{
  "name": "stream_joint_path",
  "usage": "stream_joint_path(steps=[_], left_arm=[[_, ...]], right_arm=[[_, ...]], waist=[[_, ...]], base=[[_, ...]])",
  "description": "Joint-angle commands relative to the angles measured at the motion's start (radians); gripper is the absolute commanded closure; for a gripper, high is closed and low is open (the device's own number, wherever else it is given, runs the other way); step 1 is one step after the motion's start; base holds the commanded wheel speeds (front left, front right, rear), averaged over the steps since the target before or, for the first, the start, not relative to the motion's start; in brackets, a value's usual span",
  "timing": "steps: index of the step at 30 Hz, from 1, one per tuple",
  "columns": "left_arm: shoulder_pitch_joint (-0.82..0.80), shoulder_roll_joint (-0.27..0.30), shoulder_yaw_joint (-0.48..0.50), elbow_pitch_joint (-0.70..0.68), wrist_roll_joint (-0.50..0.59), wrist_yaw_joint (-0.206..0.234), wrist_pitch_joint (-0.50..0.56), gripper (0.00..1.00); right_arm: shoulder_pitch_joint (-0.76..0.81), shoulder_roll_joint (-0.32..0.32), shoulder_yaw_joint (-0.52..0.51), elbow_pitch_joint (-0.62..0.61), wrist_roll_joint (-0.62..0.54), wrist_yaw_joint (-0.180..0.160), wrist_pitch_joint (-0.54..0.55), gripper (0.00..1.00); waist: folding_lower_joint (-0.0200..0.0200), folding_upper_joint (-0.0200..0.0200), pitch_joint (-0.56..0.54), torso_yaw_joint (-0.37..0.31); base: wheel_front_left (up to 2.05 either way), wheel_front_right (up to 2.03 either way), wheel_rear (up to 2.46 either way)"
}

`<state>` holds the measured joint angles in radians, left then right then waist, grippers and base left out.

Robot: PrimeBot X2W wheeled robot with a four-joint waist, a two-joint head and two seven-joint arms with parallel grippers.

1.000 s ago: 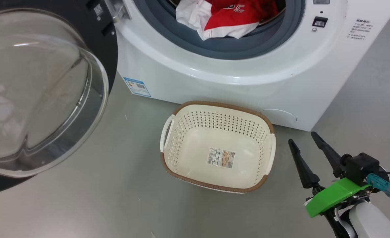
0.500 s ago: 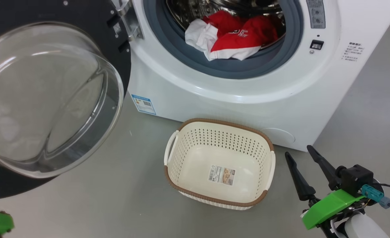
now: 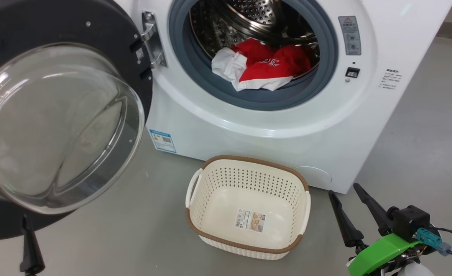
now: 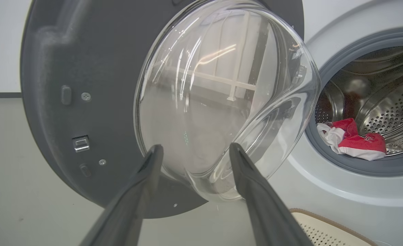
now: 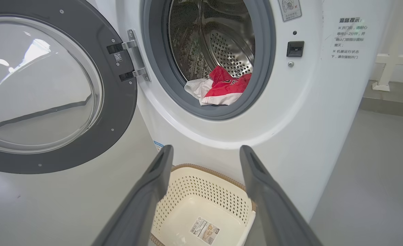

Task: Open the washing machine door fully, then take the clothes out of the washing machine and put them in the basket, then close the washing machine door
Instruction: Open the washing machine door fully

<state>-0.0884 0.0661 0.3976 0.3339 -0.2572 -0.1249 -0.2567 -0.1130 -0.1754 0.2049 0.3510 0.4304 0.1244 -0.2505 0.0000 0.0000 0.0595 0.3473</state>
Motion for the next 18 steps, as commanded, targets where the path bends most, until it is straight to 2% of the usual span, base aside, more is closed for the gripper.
stream_joint_path(steps=[1,6,18], left_arm=[[0.004,0.022,0.012,-0.039,-0.008,-0.006,-0.005,0.0],[0.041,0.019,-0.066,-0.081,-0.036,-0.006,-0.005,0.0],[0.086,0.058,-0.253,-0.157,-0.086,-0.006,-0.005,0.0]], right_arm=[[0.005,0.0,0.011,-0.025,0.001,0.006,-0.011,0.0],[0.019,0.009,-0.006,-0.031,0.001,0.006,-0.011,0.0],[0.036,0.022,-0.071,-0.054,-0.007,0.006,-0.011,0.0]], waist=[[0.0,0.0,-0.013,-0.016],[0.0,0.0,-0.025,-0.055],[0.0,0.0,-0.017,-0.194]], base=[[0.0,0.0,0.0],[0.0,0.0,0.0],[0.0,0.0,0.0]])
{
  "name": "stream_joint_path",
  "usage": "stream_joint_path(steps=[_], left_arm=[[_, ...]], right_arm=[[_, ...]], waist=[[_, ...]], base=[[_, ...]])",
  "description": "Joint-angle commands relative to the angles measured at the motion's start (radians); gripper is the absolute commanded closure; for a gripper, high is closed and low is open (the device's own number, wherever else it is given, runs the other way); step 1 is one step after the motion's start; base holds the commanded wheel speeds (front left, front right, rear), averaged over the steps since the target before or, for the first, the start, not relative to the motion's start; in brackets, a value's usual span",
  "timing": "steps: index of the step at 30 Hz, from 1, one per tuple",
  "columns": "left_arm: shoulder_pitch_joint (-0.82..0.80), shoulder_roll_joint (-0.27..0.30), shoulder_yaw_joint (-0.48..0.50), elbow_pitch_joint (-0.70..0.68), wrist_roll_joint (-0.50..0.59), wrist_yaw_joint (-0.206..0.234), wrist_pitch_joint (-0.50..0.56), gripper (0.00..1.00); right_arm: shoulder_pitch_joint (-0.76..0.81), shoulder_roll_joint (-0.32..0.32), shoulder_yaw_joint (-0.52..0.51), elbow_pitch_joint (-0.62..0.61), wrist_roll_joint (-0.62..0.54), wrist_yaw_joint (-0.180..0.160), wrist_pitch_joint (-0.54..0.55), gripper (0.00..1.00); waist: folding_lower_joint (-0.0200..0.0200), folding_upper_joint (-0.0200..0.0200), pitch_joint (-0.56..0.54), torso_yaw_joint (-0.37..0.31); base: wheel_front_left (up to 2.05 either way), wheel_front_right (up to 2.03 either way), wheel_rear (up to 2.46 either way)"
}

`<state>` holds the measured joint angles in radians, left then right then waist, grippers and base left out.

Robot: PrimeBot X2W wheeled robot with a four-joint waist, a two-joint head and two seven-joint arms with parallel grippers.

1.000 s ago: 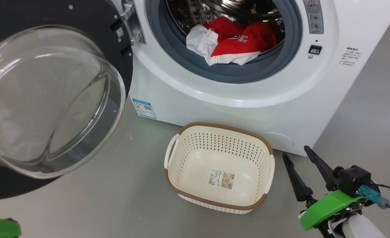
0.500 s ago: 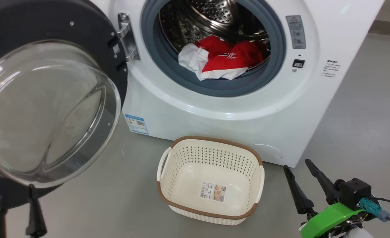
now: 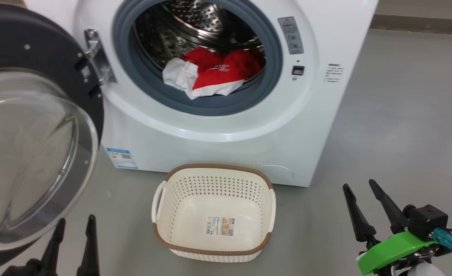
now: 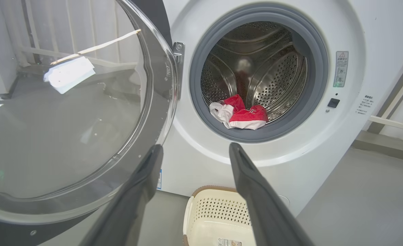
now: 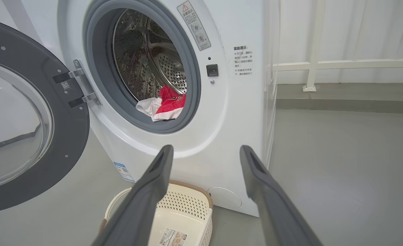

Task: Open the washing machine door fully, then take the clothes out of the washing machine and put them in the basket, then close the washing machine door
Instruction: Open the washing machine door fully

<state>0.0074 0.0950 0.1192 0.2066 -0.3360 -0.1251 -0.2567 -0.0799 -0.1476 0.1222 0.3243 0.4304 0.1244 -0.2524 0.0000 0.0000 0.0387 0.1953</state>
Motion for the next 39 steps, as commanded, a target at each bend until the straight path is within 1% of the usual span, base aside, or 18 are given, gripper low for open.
stream_joint_path(steps=[1,7,22,31,39], left_arm=[[-0.007,0.031,0.013,-0.034,-0.012,-0.006,-0.005,0.0],[0.01,0.032,-0.032,-0.044,-0.014,-0.006,-0.005,0.0],[0.011,0.025,-0.072,-0.08,-0.002,-0.006,-0.005,0.0],[0.008,0.022,-0.083,-0.089,-0.002,-0.006,-0.005,0.0],[0.007,0.029,-0.091,-0.086,-0.008,-0.006,-0.005,0.0]], right_arm=[[0.005,-0.006,0.006,-0.028,-0.008,0.006,-0.009,0.0],[0.016,-0.003,-0.026,-0.038,-0.012,0.006,-0.009,0.0],[0.013,0.005,-0.057,-0.051,-0.015,0.006,-0.009,0.0],[0.018,0.009,-0.071,-0.056,-0.015,0.006,-0.009,0.0],[0.019,0.014,-0.076,-0.056,-0.015,0.006,-0.009,0.0]], waist=[[0.0,0.0,0.005,-0.053],[0.0,0.0,0.012,-0.129],[0.0,0.0,0.034,-0.257],[0.0,0.0,0.036,-0.281],[0.0,0.0,0.033,-0.28]], base=[[0.0,0.0,0.0],[0.0,0.0,0.0],[0.0,0.0,0.0],[0.0,0.0,0.0],[0.0,0.0,0.0]])
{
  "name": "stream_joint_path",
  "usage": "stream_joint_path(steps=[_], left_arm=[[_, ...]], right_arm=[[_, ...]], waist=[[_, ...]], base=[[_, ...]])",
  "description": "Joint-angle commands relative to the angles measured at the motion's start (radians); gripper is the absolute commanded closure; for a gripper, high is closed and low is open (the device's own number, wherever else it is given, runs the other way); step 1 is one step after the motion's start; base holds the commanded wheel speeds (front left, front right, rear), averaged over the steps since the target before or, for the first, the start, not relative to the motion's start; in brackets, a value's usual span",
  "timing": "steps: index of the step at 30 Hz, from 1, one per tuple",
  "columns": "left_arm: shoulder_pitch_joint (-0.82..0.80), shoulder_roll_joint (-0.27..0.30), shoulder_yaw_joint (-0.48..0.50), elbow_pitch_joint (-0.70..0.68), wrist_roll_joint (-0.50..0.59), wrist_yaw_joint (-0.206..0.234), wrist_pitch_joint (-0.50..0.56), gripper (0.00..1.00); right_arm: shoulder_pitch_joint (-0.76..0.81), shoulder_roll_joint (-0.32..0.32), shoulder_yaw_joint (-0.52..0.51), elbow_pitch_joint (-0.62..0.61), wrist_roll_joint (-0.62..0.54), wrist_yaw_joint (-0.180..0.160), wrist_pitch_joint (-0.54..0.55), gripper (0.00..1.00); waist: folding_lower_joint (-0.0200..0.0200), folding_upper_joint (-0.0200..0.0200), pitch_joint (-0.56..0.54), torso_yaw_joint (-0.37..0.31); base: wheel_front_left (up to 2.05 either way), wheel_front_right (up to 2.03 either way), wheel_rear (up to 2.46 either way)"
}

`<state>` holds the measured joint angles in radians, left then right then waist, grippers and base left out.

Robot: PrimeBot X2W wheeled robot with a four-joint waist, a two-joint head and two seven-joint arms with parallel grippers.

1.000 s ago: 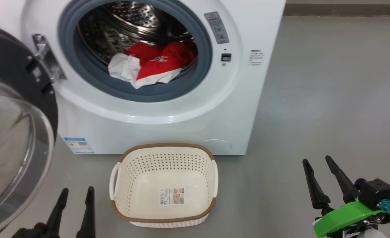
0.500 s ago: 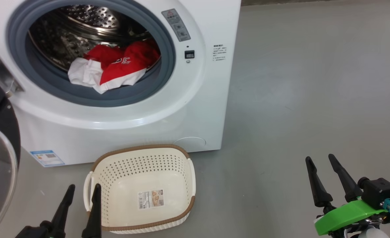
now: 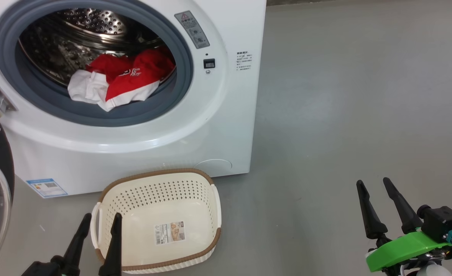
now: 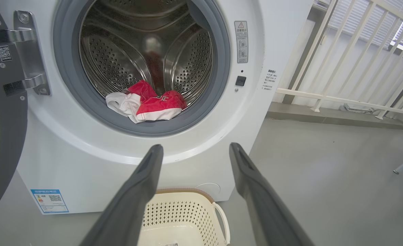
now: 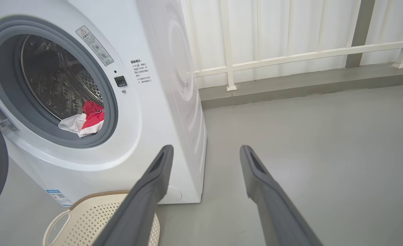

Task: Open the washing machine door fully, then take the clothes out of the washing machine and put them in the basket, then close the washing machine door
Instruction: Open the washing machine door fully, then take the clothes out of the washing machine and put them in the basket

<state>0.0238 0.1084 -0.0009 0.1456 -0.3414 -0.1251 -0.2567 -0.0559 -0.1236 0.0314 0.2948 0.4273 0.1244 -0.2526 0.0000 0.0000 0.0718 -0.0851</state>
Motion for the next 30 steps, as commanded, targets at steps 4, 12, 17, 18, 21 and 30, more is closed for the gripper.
stream_joint_path(steps=[4,12,17,18,21,30], left_arm=[[-0.007,0.017,0.026,-0.029,-0.002,-0.006,-0.005,0.0],[-0.001,0.01,0.043,-0.043,0.012,-0.006,-0.005,0.0],[0.004,0.009,0.048,-0.049,0.012,-0.006,-0.005,0.0],[0.005,0.009,0.048,-0.05,0.012,-0.006,-0.005,0.0],[0.003,0.008,0.048,-0.055,0.007,-0.006,-0.005,0.0],[-0.003,0.017,0.04,-0.064,-0.003,-0.006,-0.005,0.0]], right_arm=[[-0.002,-0.01,0.015,-0.027,-0.012,0.006,-0.009,0.0],[0.0,-0.011,0.016,-0.029,-0.015,0.006,-0.009,0.0],[0.002,-0.012,0.018,-0.032,-0.015,0.006,-0.009,0.0],[0.002,-0.011,0.018,-0.032,-0.016,0.006,-0.009,0.0],[0.002,-0.011,0.021,-0.033,-0.016,0.006,-0.009,0.0],[-0.004,-0.01,0.024,-0.036,-0.016,0.006,-0.009,0.0]], waist=[[0.0,0.0,-0.003,0.005],[0.0,0.0,-0.006,0.013],[0.0,0.0,-0.006,0.015],[0.0,0.0,-0.006,0.015],[0.0,0.0,-0.002,0.015],[0.0,0.0,0.015,0.018]], base=[[0.0,0.0,0.0],[0.0,0.0,0.0],[0.0,0.0,0.0],[0.0,0.0,0.0],[0.0,0.0,0.0],[0.62,-0.62,0.0]])
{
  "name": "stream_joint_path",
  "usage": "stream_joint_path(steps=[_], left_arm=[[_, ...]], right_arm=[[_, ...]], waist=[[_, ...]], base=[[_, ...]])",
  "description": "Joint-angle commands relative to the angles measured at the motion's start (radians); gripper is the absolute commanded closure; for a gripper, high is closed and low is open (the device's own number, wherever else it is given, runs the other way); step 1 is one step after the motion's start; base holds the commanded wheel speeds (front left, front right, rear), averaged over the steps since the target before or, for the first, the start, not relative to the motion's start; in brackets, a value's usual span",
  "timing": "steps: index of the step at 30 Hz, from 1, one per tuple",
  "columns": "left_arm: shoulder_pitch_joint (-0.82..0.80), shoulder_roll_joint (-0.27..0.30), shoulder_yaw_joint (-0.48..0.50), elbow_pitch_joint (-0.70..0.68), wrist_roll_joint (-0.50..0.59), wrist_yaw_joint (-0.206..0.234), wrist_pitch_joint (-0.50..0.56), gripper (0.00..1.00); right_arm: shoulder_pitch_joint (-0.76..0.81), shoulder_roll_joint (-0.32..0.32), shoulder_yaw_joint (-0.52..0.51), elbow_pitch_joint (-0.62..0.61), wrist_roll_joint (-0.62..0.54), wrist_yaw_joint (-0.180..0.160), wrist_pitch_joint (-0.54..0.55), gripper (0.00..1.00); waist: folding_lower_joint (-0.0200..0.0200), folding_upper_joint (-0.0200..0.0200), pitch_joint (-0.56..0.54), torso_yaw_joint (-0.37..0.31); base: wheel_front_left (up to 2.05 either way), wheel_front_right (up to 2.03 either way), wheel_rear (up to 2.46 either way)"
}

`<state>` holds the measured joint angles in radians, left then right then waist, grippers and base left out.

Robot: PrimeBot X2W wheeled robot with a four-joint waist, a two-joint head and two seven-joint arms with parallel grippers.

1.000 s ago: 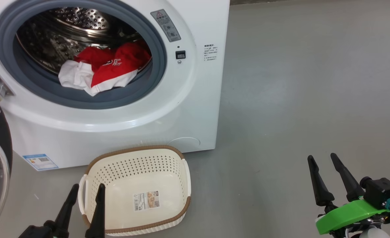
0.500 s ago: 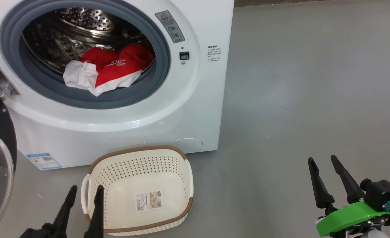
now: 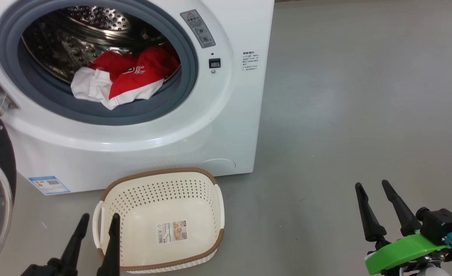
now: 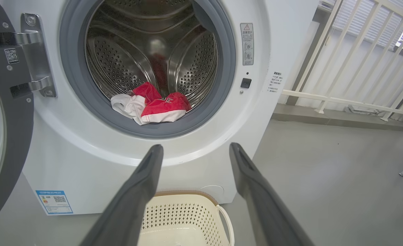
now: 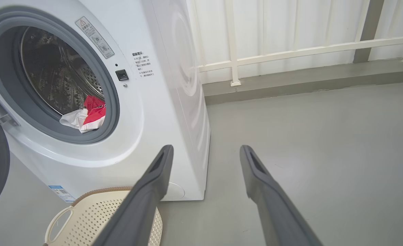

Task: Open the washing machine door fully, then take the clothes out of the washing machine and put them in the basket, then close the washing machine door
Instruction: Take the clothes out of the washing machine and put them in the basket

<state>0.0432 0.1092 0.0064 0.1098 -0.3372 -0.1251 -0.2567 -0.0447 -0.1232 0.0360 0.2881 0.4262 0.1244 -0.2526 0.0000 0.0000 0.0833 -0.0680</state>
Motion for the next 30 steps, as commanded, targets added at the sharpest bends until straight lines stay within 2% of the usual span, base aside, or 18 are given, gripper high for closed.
stream_joint_path(steps=[1,17,30], left_arm=[[-0.024,0.016,0.033,-0.028,-0.008,-0.006,-0.005,0.0],[-0.05,0.016,0.043,-0.053,0.002,-0.006,-0.005,0.0],[-0.053,0.004,0.066,-0.008,0.0,-0.006,-0.005,0.0]], right_arm=[[-0.017,-0.01,0.019,-0.029,-0.015,0.006,-0.009,0.0],[-0.038,-0.003,0.024,-0.03,-0.018,0.006,-0.009,0.0],[-0.045,0.001,0.026,-0.026,-0.016,0.006,-0.009,0.0]], waist=[[0.0,0.0,0.006,0.001],[0.0,0.0,0.035,0.013],[0.0,0.0,0.036,0.007]], base=[[1.21,-1.21,0.0],[1.15,-1.15,0.0],[0.12,-0.12,0.0]])
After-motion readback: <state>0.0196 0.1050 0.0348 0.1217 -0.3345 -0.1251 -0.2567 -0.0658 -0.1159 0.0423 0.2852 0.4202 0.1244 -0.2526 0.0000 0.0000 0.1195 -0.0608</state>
